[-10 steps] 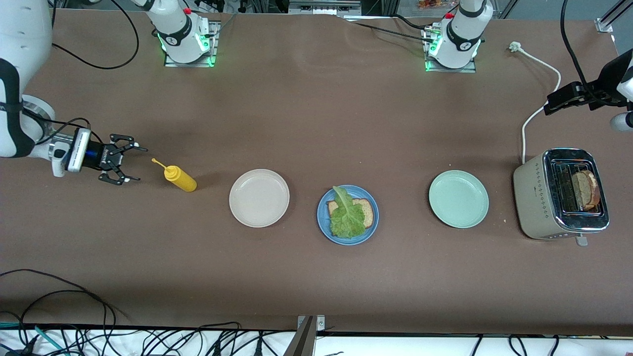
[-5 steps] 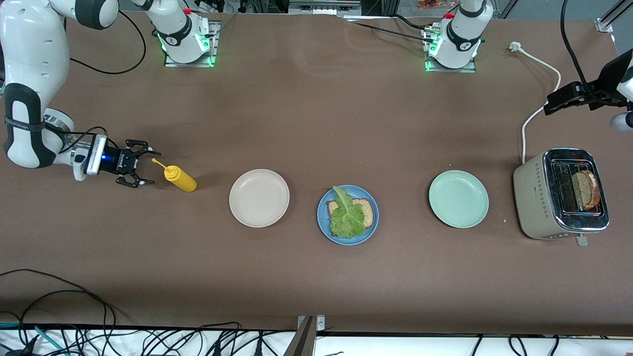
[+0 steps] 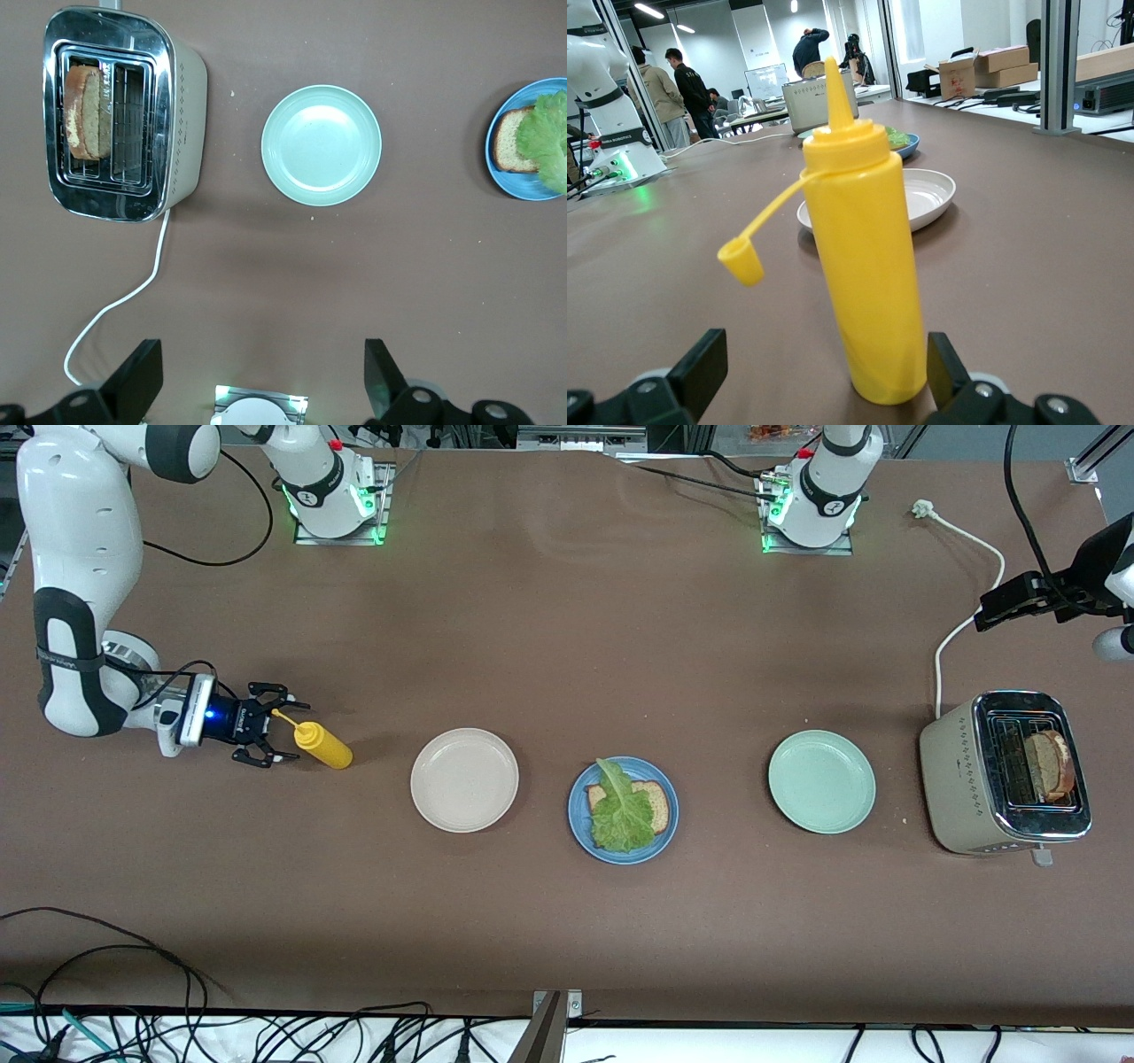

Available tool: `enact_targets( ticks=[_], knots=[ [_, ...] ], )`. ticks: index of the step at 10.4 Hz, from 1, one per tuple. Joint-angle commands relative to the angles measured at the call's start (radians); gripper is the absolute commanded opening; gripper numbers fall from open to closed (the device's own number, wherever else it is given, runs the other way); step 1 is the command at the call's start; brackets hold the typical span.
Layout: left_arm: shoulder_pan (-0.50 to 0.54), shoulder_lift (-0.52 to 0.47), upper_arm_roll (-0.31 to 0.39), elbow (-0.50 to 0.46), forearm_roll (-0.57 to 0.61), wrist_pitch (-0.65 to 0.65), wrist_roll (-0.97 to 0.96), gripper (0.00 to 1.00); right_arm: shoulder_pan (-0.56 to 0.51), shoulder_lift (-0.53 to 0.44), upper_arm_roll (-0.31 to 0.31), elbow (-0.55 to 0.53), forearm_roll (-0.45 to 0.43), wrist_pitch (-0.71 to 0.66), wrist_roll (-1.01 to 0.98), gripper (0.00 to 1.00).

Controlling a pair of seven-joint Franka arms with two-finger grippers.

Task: Make sandwich in blue plate with both arms
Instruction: 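Slide the right gripper onto the yellow bottle and close it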

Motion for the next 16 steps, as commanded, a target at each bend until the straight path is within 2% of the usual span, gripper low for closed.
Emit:
enact_targets(
  ticks=[1, 6, 10, 13, 16],
  knots=[
    [0.002, 0.011, -0.006, 0.031, 0.031, -0.02, -0.008, 1.0, -0.018, 0.025, 0.016, 0.019, 0.022, -0.022, -0.017, 1.0],
    [0.002, 0.011, -0.004, 0.031, 0.031, -0.02, -0.008, 1.0, -0.018, 0.027, 0.022, 0.02, 0.031, -0.022, -0.017, 1.0],
    [0.002, 0.011, -0.006, 0.031, 0.031, -0.02, -0.008, 1.0, -0.018, 0.037, 0.061, 0.033, 0.05, -0.022, -0.019, 1.0],
    [0.002, 0.011, -0.004, 0.031, 0.031, -0.02, -0.008, 1.0, -0.017, 0.051, 0.067, 0.059, 0.065, -0.022, -0.017, 1.0],
    [0.002, 0.011, -0.004, 0.031, 0.031, -0.02, -0.008, 1.0, -0.018, 0.064, 0.105, 0.069, 0.103, -0.018, -0.016, 1.0]
  ],
)
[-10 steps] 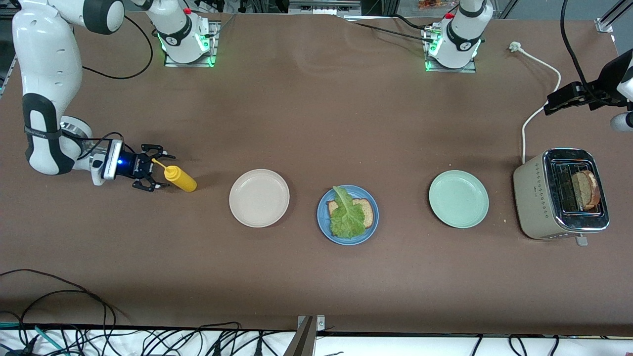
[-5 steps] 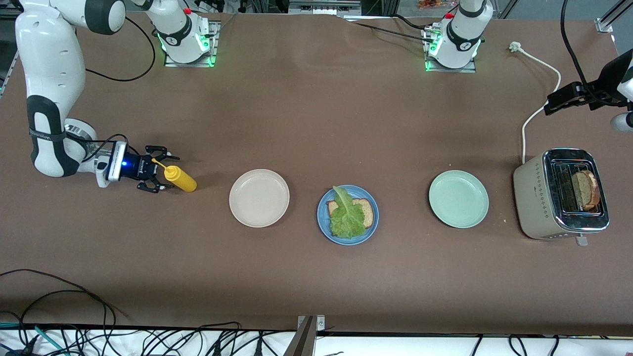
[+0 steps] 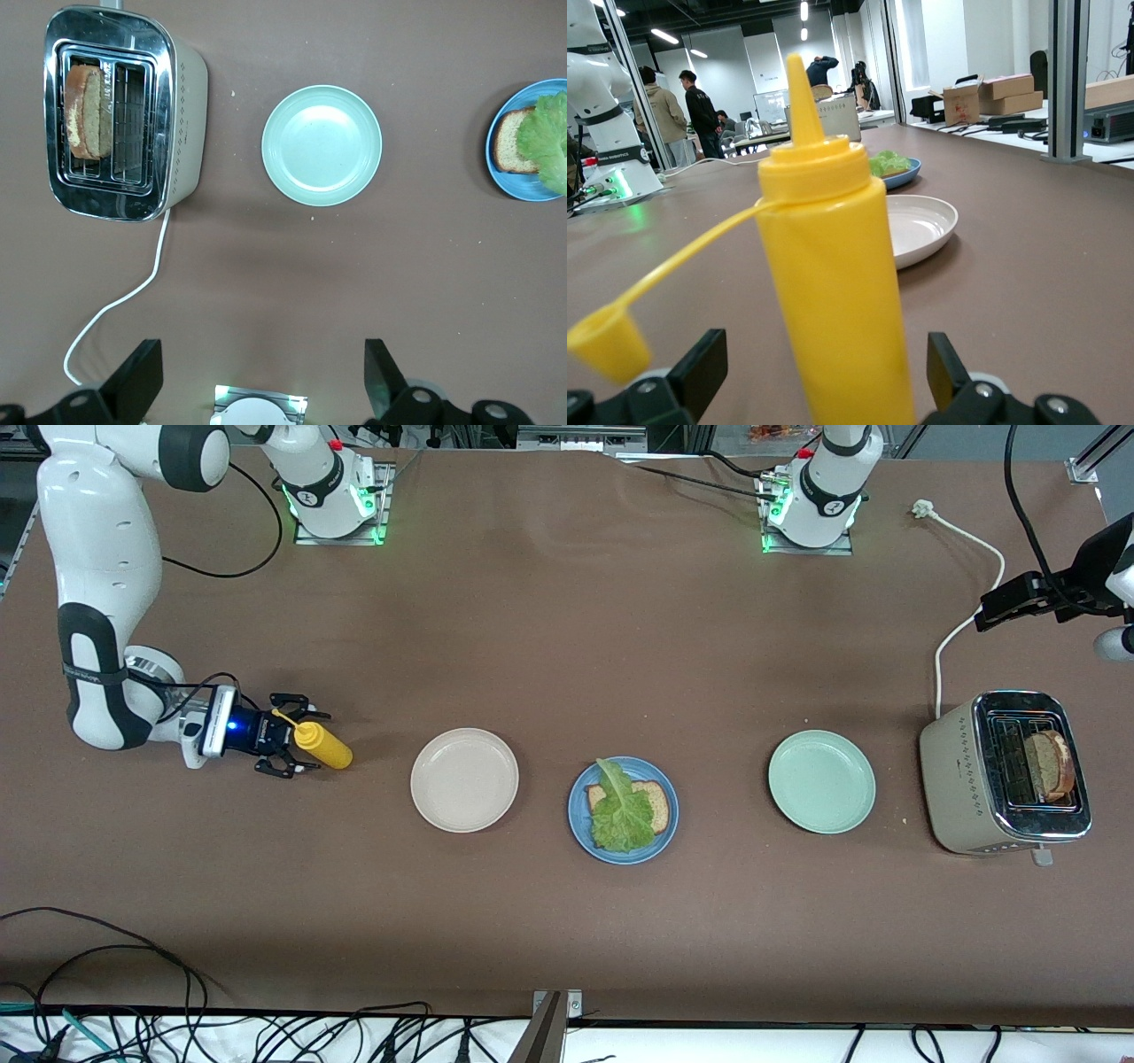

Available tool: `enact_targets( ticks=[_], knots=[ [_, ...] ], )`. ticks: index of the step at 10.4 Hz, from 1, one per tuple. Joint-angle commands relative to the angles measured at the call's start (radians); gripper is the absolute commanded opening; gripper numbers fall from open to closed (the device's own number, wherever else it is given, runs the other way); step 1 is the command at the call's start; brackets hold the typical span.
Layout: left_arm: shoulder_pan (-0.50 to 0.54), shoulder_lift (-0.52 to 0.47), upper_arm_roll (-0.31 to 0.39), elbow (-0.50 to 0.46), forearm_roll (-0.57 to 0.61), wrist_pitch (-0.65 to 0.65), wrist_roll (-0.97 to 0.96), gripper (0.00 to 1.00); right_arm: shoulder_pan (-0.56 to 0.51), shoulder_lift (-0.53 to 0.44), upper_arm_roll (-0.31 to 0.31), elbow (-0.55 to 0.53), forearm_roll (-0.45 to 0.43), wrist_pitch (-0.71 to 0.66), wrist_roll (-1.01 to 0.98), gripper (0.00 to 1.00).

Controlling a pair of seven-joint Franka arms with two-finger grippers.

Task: Make sandwich in blue plate with both arms
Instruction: 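Slide the right gripper onto the yellow bottle and close it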

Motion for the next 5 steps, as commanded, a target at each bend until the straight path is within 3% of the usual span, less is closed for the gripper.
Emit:
enact_targets(
  ticks=[1, 2, 3, 5],
  knots=[
    [0.002, 0.013, -0.006, 0.031, 0.031, -0.02, -0.006, 1.0, -0.014, 0.028, 0.03, 0.03, 0.047, -0.014, -0.006, 1.0],
    [0.002, 0.012, -0.006, 0.031, 0.031, -0.02, -0.006, 1.0, -0.012, 0.032, 0.03, 0.031, 0.049, -0.014, -0.006, 0.99],
    [0.002, 0.011, -0.006, 0.029, 0.031, -0.02, -0.006, 1.0, -0.012, 0.036, 0.03, 0.045, 0.047, -0.017, -0.006, 0.85],
    [0.002, 0.013, -0.006, 0.031, 0.031, -0.02, -0.006, 1.0, -0.014, 0.039, 0.03, 0.068, 0.041, -0.017, -0.008, 0.23]
  ],
)
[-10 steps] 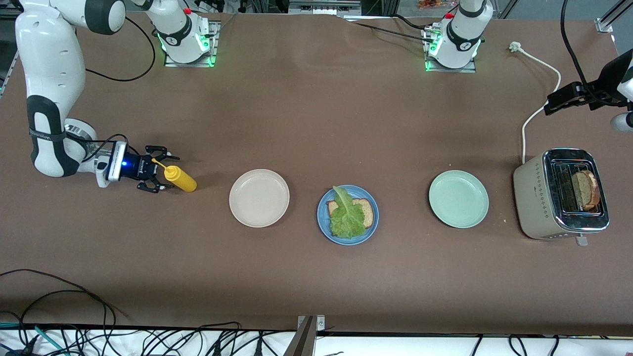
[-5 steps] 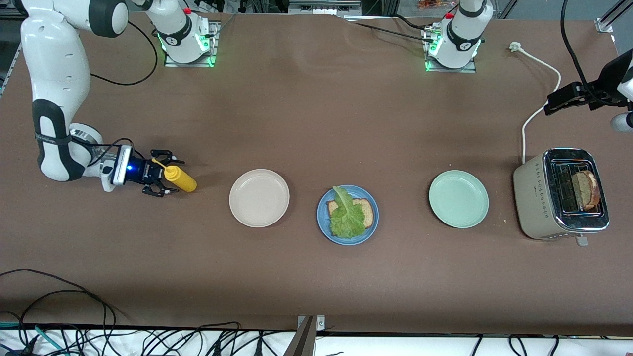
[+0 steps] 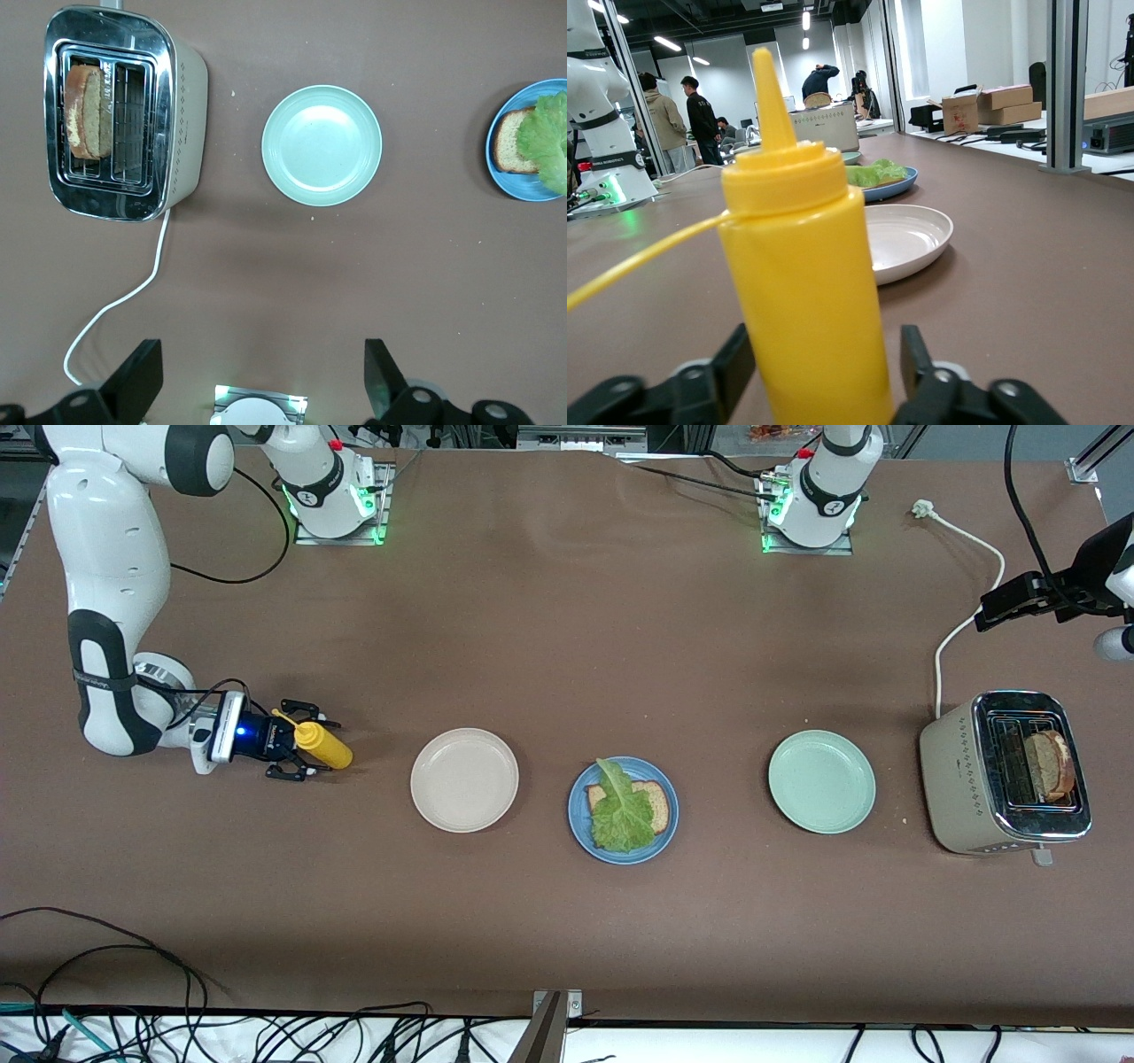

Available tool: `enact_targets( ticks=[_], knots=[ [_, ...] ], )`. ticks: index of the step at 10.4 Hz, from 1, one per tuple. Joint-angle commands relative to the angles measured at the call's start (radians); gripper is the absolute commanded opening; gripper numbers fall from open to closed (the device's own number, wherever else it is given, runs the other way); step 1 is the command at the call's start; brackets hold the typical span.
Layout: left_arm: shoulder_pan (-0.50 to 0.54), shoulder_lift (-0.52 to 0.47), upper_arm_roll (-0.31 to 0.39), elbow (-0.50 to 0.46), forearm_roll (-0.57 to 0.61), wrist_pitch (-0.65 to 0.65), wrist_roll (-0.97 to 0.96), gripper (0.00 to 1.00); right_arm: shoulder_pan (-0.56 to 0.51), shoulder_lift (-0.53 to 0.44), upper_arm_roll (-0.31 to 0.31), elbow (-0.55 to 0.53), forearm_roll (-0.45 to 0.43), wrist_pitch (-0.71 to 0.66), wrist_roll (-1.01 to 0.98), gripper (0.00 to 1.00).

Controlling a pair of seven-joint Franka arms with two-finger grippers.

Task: Make sandwich in blue plate with both arms
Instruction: 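Slide the right gripper onto the yellow bottle and close it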

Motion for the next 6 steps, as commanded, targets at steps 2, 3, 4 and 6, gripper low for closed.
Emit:
enact_targets(
  ticks=[2, 3, 4, 6],
  knots=[
    [0.002, 0.011, -0.006, 0.031, 0.031, -0.02, -0.006, 1.0, -0.012, 0.025, 0.006, 0.07, 0.008, -0.017, -0.006, 0.0],
    [0.002, 0.011, -0.005, 0.029, 0.031, -0.02, -0.006, 1.0, -0.009, 0.022, 0.005, 0.077, 0.006, -0.012, 0.011, 0.0],
    [0.002, 0.011, -0.006, 0.029, 0.031, -0.02, -0.006, 1.0, 0.003, 0.015, -0.003, 0.085, 0.006, 0.004, 0.025, 0.01],
    [0.002, 0.013, -0.005, 0.031, 0.031, -0.021, -0.006, 1.0, 0.028, -0.028, -0.02, 0.14, -0.061, 0.044, 0.159, 0.01]
  ],
)
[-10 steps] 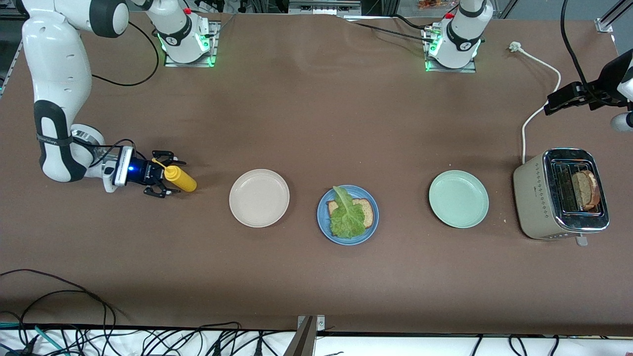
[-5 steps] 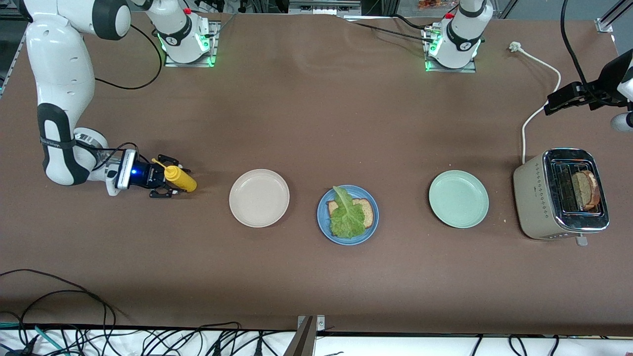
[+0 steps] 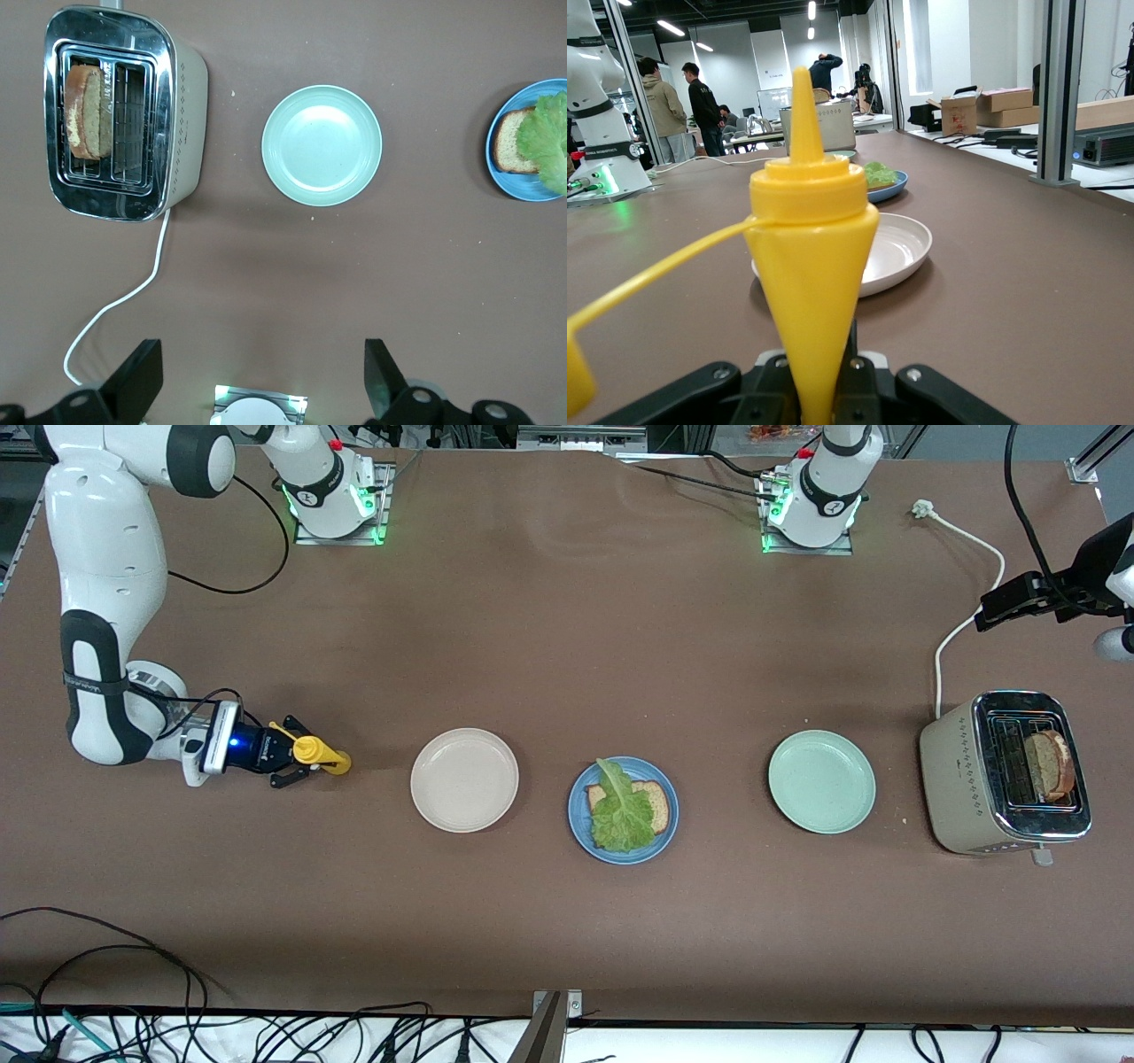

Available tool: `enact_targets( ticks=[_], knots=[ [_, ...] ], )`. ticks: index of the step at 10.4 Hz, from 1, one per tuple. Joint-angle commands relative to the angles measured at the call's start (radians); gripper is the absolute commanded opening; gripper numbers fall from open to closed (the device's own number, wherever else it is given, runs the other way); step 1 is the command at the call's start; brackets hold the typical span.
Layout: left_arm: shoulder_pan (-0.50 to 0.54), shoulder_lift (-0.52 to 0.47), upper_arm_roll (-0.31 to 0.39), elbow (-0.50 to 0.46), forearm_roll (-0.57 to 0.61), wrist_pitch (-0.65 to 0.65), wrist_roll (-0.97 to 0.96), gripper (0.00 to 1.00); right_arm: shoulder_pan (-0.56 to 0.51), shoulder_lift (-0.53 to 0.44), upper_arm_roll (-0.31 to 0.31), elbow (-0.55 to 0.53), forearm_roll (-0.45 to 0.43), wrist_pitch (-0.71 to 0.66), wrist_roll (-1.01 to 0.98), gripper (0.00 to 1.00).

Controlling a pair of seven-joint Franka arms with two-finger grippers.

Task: Make sandwich in blue plate with both arms
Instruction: 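Lift the yellow bottle with the right gripper over the blue plate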

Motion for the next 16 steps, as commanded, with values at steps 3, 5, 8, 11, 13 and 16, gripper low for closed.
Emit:
enact_targets(
  ticks=[3, 5, 8, 11, 13, 16],
  knots=[
    [0.002, 0.011, -0.005, 0.029, 0.031, -0.02, -0.006, 1.0, 0.179, -0.19, -0.125, 0.073, -0.171, 0.134, 0.409, 0.0],
    [0.002, 0.011, -0.005, 0.029, 0.031, -0.021, -0.006, 1.0, 0.32, -0.244, -0.207, 0.08, -0.173, 0.198, 0.563, 0.01],
    [0.002, 0.011, -0.005, 0.029, 0.031, -0.021, -0.006, 1.0, 0.598, -0.267, -0.371, 0.157, -0.182, 0.332, 0.845, 0.02],
    [0.013, 0.011, -0.006, 0.029, 0.031, -0.021, -0.006, 1.0, 0.781, -0.267, -0.439, 0.227, -0.265, 0.484, 1.12, 0.01],
    [0.013, 0.011, -0.006, 0.029, 0.031, -0.02, -0.006, 1.0, 0.851, -0.262, -0.438, 0.281, -0.37, 0.577, 1.297, 0.02],
    [0.013, 0.011, -0.006, 0.029, 0.031, -0.02, -0.006, 1.0, 1.015, -0.25, -0.433, 0.326, -0.654, 0.781, 1.627, 0.02]
  ],
)
